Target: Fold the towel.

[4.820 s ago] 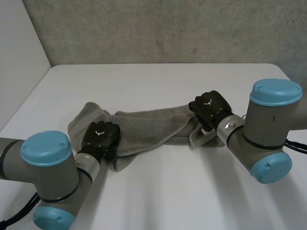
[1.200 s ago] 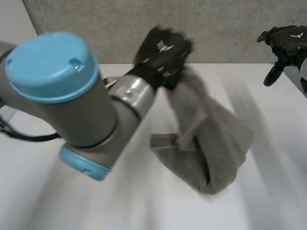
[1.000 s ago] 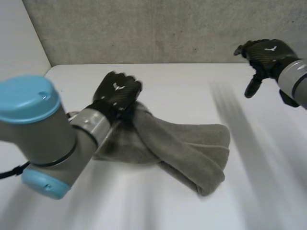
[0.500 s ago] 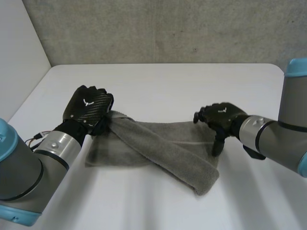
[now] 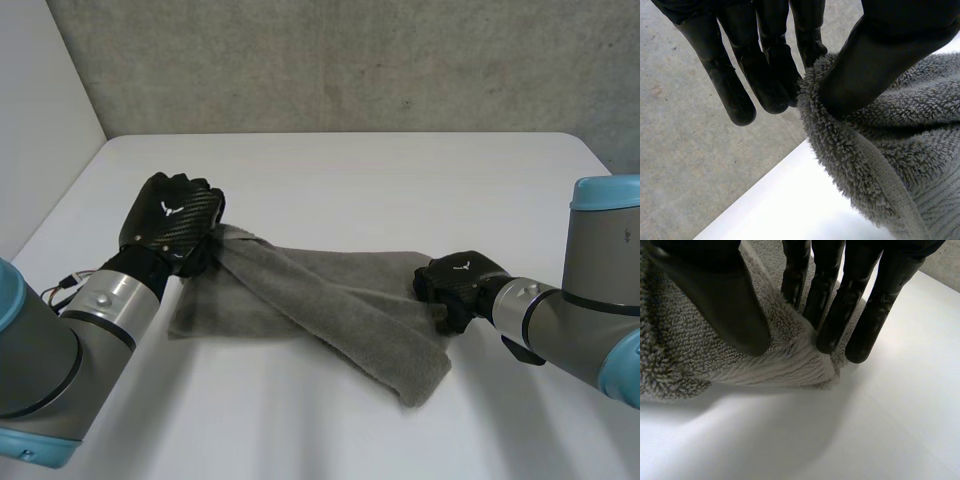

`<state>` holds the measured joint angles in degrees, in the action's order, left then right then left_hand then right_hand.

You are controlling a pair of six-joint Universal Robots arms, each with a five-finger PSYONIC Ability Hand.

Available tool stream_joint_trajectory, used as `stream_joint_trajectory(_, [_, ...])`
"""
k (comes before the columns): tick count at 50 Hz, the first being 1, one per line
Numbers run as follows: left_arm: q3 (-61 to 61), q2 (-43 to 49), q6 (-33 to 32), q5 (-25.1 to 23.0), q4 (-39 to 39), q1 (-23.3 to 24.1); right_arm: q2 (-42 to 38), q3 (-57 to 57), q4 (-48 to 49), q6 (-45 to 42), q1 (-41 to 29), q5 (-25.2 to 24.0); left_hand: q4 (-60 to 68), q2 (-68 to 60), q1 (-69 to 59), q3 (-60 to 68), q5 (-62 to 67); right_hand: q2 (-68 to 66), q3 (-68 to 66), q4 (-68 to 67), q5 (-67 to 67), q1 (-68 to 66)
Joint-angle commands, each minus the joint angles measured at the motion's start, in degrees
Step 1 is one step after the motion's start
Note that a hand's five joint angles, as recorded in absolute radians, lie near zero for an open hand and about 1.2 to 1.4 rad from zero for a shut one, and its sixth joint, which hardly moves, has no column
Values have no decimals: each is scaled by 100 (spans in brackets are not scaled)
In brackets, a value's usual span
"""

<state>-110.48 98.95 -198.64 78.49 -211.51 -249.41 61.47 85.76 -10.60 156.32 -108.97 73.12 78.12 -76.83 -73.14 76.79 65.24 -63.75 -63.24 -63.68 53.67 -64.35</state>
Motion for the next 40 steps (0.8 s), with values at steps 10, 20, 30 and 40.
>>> stream_joint_trajectory(10, [9, 28, -8, -9, 5, -125, 41, 11, -30, 48, 7, -193, 188, -317, -686, 321, 476, -1625, -1676, -1632, 1633, -1565])
stream_joint_trajectory(20, [1301, 449, -8, -448, 13, -345, 173, -2090, -39, 250, -72, -668, 188, -317, -686, 321, 476, -1625, -1676, -1632, 1633, -1565])
stream_joint_trajectory(30, [5550, 1469, 9, -501, 426, -555, -828, -7122, 1058, 355, -142, 746, 188, -317, -686, 321, 476, -1625, -1676, -1632, 1633, -1565])
stream_joint_trajectory(40, [5642, 1364, 282, -343, 497, -600, -882, -7029, 374, 347, -204, 844, 188, -317, -686, 321, 476, -1625, -1676, -1632, 1633, -1565])
